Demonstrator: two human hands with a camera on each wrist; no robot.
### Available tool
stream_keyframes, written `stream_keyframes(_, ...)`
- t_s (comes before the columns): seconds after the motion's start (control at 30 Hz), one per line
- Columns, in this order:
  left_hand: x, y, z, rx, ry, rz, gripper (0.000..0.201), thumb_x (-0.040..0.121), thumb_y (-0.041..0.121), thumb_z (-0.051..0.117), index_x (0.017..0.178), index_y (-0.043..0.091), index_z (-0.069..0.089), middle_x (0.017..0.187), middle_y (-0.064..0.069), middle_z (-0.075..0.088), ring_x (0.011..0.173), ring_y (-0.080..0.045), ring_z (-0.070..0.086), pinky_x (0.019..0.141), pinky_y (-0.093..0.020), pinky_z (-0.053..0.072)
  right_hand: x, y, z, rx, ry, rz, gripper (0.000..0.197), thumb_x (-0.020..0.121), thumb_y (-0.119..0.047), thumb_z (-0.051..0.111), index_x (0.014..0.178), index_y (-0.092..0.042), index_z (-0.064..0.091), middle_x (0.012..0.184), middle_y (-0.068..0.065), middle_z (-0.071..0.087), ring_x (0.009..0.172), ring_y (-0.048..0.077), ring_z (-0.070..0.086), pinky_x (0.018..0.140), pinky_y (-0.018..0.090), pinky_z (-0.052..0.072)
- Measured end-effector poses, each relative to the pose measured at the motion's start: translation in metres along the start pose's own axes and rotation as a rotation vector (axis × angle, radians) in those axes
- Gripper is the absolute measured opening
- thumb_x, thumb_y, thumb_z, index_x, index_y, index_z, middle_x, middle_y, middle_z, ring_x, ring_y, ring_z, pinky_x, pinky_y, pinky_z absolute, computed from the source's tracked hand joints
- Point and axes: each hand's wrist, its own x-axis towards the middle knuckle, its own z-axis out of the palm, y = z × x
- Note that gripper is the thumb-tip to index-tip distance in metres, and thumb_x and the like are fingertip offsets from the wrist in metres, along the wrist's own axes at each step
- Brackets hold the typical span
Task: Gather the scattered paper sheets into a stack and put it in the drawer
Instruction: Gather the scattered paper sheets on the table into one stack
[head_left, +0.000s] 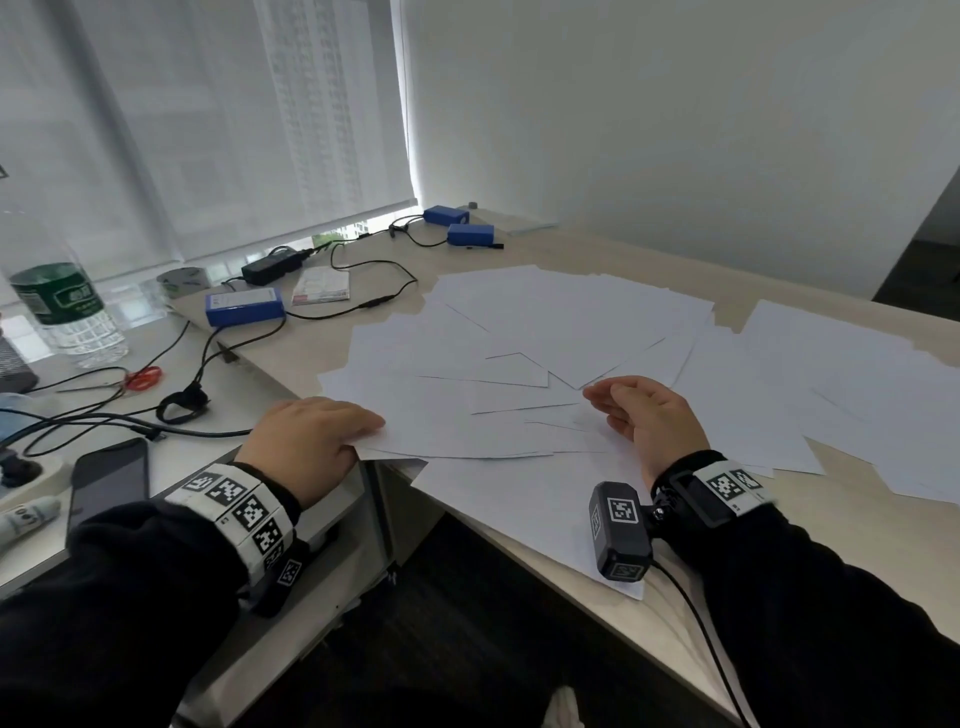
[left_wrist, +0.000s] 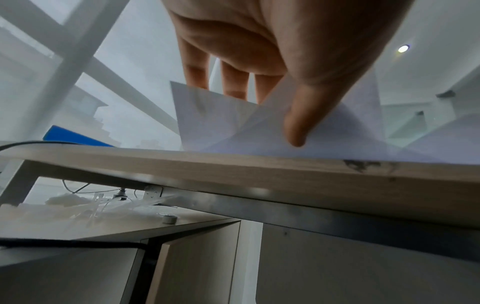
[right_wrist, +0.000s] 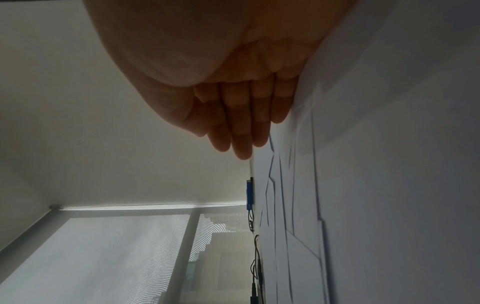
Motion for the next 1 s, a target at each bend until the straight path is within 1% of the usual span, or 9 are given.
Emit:
stream_keyframes(0.1,0.007,0.007,-0.002,0.012,-0.020,-0.055,0.051,0.078,0.027,0.040,0.116,0.038,0.071,0.123,0.015,0.069,0.119,-0.018,0.062,0.095,-0.038,0.046,-0.001,-0.002,0.001,-0.039,-0.032,-0.006,0.025,0.097,-0.012,0.048,0.100,-0.010,0.072,0.101,-0.001,0.077,0.110,0.017,0.067,0.102,0.038,0.044)
stream_keyframes(0.17,0.016,0.007,-0.006,-0.034,0.033,-0.087,0.036,0.089,0.021,0.051,0.114,0.035,0.073,0.121,0.010,0.071,0.116,-0.021,0.063,0.094,-0.037,0.049,-0.003,-0.004,0.002,-0.082,-0.058,-0.015,0.025,0.097,-0.014,0.048,0.098,-0.015,0.073,0.102,-0.003,0.077,0.112,0.015,0.065,0.102,0.037,0.043)
stream_keyframes(0.23,0.027,0.009,-0.014,-0.052,0.084,-0.104,0.034,0.092,0.015,0.057,0.115,0.035,0.072,0.123,0.009,0.070,0.118,-0.022,0.062,0.097,-0.038,0.050,-0.003,-0.005,0.003,-0.101,-0.070,-0.012,0.025,0.097,-0.017,0.049,0.096,-0.019,0.074,0.102,-0.006,0.076,0.111,0.011,0.065,0.107,0.038,0.042)
stream_keyframes(0.37,0.056,0.012,-0.041,-0.107,0.201,-0.107,0.029,0.093,0.021,0.060,0.114,0.037,0.072,0.122,0.012,0.069,0.117,-0.020,0.061,0.097,-0.042,0.051,-0.003,-0.006,0.003,-0.100,-0.067,0.012,0.023,0.096,-0.020,0.050,0.098,-0.019,0.074,0.102,-0.008,0.076,0.111,0.006,0.064,0.112,0.040,0.038)
stream_keyframes(0.53,0.087,0.021,-0.076,-0.223,0.349,-0.123,0.021,0.095,0.028,0.060,0.109,0.035,0.074,0.114,0.004,0.073,0.107,-0.025,0.066,0.091,-0.041,0.053,-0.003,-0.006,0.003,-0.100,-0.056,0.015,0.023,0.094,-0.019,0.051,0.094,-0.020,0.074,0.101,-0.009,0.076,0.111,0.007,0.064,0.112,0.041,0.038)
stream_keyframes(0.7,0.103,0.037,-0.114,-0.332,0.502,-0.153,0.025,0.098,0.026,0.053,0.111,0.030,0.074,0.117,-0.003,0.072,0.110,-0.027,0.064,0.098,-0.038,0.048,-0.002,-0.004,0.002,-0.098,-0.047,0.008,0.023,0.093,-0.019,0.052,0.090,-0.020,0.075,0.100,-0.008,0.076,0.109,0.008,0.065,0.108,0.040,0.042)
stream_keyframes(0.83,0.103,0.051,-0.144,-0.440,0.609,-0.175,0.028,0.098,0.029,0.049,0.114,0.027,0.073,0.112,0.000,0.072,0.098,-0.020,0.063,0.085,-0.027,0.044,-0.001,-0.004,0.002,-0.082,-0.041,-0.001,0.022,0.094,-0.018,0.053,0.088,-0.019,0.074,0.098,-0.006,0.077,0.107,0.008,0.067,0.105,0.037,0.043)
stream_keyframes(0.9,0.101,0.056,-0.156,-0.454,0.634,-0.165,0.029,0.098,0.030,0.048,0.112,0.023,0.072,0.105,-0.001,0.070,0.092,-0.018,0.059,0.080,-0.028,0.042,0.000,-0.003,0.003,-0.069,-0.035,0.004,0.021,0.094,-0.017,0.053,0.089,-0.019,0.073,0.097,-0.005,0.077,0.106,0.009,0.067,0.104,0.037,0.043)
stream_keyframes(1.0,0.099,0.060,-0.171,-0.436,0.648,-0.130,0.031,0.097,0.030,0.046,0.109,0.019,0.072,0.100,-0.004,0.070,0.093,-0.024,0.061,0.079,-0.031,0.044,-0.002,-0.004,0.002,-0.041,-0.020,0.009,0.021,0.094,-0.016,0.053,0.091,-0.019,0.073,0.098,-0.004,0.077,0.107,0.013,0.067,0.101,0.037,0.044)
